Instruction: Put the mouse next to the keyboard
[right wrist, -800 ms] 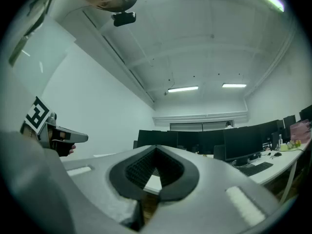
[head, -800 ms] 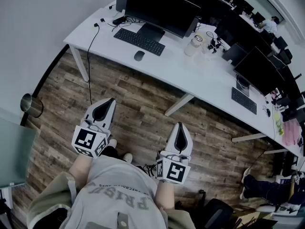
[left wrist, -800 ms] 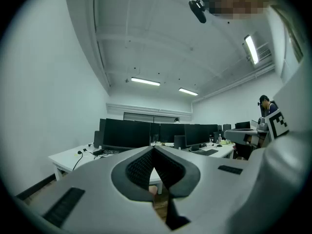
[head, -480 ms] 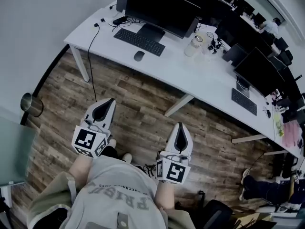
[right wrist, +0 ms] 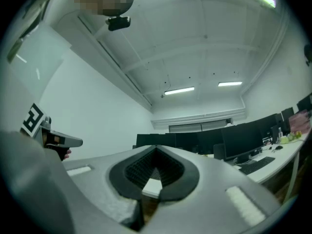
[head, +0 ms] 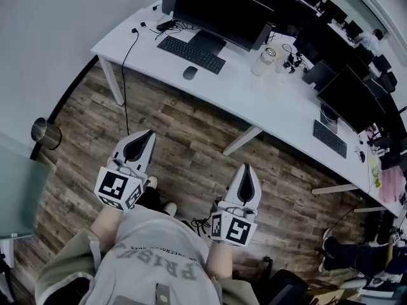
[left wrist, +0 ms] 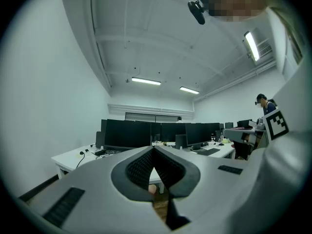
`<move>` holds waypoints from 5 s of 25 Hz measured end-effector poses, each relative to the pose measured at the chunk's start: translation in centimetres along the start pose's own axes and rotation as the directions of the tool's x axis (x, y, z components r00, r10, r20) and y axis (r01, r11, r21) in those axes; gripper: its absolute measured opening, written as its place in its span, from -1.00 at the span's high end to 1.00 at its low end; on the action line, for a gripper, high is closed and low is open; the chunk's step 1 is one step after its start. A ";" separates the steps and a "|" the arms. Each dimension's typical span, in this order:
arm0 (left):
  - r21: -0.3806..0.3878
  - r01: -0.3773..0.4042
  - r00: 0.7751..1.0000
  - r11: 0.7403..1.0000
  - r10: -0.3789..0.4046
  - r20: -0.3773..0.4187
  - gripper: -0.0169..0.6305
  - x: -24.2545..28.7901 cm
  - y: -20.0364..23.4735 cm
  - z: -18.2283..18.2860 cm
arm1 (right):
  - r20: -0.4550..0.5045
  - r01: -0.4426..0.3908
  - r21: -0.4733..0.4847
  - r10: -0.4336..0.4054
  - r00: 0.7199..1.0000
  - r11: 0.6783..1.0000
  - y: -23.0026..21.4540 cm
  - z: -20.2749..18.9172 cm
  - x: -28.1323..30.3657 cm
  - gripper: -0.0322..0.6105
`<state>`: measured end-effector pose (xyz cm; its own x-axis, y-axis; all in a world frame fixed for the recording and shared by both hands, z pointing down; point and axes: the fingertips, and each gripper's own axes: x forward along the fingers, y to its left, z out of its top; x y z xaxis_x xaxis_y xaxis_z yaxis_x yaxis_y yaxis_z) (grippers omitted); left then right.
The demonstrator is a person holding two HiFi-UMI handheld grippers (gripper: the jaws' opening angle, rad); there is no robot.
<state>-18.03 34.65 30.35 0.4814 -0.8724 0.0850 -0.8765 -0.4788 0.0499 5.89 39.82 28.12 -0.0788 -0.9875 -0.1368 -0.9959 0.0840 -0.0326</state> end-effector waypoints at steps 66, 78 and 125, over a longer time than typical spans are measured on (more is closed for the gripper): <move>-0.069 0.044 0.955 0.997 -0.063 -0.291 -0.65 41.7 15.2 -9.0 | -0.043 -0.013 0.169 0.020 0.999 0.986 -11.4 -10.5 41.1 -0.79; -0.068 -0.027 0.903 0.997 -0.005 -0.430 -0.65 46.9 16.1 -15.7 | -0.096 -0.054 0.202 0.075 0.993 0.978 -15.0 -14.2 46.3 -0.79; -0.015 -0.033 0.813 0.999 0.018 -0.582 0.02 49.5 18.7 -27.3 | -0.204 0.187 0.140 -0.157 0.966 0.972 -14.7 -19.2 44.7 -0.79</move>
<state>-10.53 -14.79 62.62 0.3769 -0.6606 0.6493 -0.8919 -0.4481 0.0618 16.21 -8.11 41.46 0.0709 -0.9947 0.0747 -0.9770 -0.0844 -0.1960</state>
